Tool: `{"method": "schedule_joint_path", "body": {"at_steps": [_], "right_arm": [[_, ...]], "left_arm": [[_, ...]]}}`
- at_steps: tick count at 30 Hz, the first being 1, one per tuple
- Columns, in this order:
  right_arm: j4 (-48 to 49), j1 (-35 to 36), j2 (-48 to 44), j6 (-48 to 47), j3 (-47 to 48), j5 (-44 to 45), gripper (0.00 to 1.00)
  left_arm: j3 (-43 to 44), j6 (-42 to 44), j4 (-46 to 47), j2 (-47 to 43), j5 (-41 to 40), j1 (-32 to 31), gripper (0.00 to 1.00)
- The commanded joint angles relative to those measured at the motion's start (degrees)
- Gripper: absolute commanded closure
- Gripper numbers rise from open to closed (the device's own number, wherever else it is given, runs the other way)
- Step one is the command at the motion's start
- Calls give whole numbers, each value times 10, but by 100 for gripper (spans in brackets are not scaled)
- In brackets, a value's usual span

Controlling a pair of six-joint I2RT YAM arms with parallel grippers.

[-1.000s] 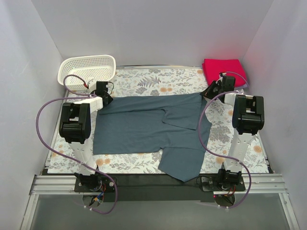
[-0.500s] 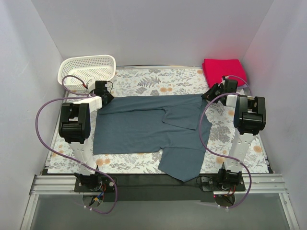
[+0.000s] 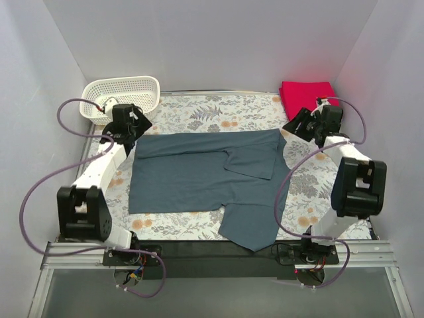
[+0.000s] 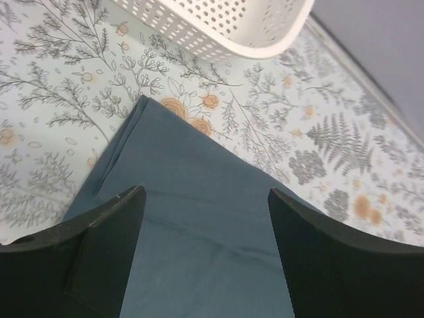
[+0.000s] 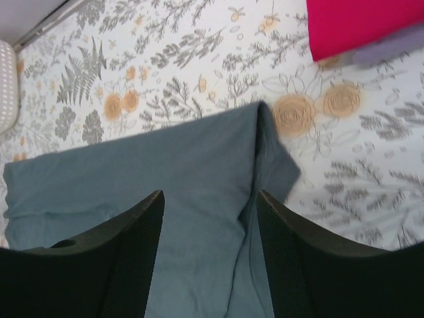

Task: Fold and stack the t-shirts
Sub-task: Fold the tshirt

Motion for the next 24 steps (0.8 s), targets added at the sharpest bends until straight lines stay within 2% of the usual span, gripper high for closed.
{"method": "schedule_joint_path", "body": {"at_steps": [1,4,8,12,14,16,19,24], "right_arm": [[-109,2,-91,-39,-59,50,44],[-170,10,-174,-53,-101,103,41],[-222,20,-275,-68,-163,156,38],[-246,26,-389,-67,-247,178,22],[-261,26,-416,-75,-268,176,16],[-270,25,-457,-70,-301,142,13],[-271,25,-512,-45,-335,107,2],[-289,29,-532,-11,-337,124,2]], "left_arm": [[-52,10,-61,-103,1,-1,30],[-102,-11,-106,-189,-1,-1,26],[-152,-69,-212,-274,-23,-1,23],[-203,-121,-268,-356,-38,-1,23],[-230,-145,-293,-391,-52,-1,22],[-243,-180,-310,-402,-67,-1,21],[-255,-221,-344,-391,-77,-1,21],[-260,-296,-410,-352,-108,-1,22]]}}
